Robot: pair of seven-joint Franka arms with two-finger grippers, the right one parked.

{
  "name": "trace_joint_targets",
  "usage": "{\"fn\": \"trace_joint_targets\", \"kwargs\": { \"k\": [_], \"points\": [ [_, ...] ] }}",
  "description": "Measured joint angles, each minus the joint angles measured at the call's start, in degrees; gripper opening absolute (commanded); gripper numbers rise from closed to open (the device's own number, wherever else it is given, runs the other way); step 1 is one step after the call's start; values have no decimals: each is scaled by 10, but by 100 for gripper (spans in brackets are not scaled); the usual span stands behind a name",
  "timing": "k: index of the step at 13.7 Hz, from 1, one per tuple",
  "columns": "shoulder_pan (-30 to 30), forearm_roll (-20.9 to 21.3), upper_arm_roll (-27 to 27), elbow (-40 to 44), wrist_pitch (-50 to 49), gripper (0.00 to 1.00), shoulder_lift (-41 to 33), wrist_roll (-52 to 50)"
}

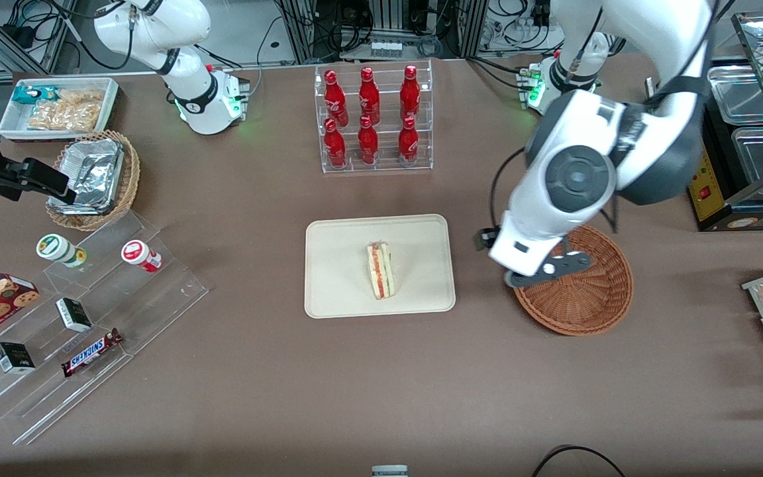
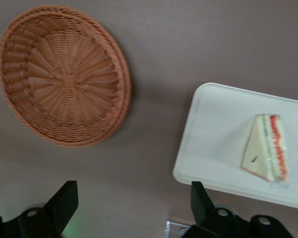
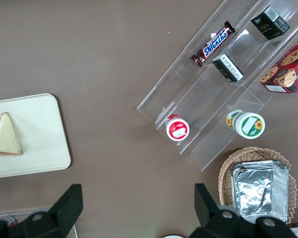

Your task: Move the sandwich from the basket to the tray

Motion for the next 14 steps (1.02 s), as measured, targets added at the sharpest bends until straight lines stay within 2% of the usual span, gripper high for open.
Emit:
{"fn": "trace_joint_targets", "kwargs": {
  "k": [4,10,14],
  "points": [
    [55,0,1,-34,-19,100,-45,77],
    [166,0,-19,-128,-72,100,-187,215],
    [192,4,-20,-141,-90,100,-239,262]
  ]
}}
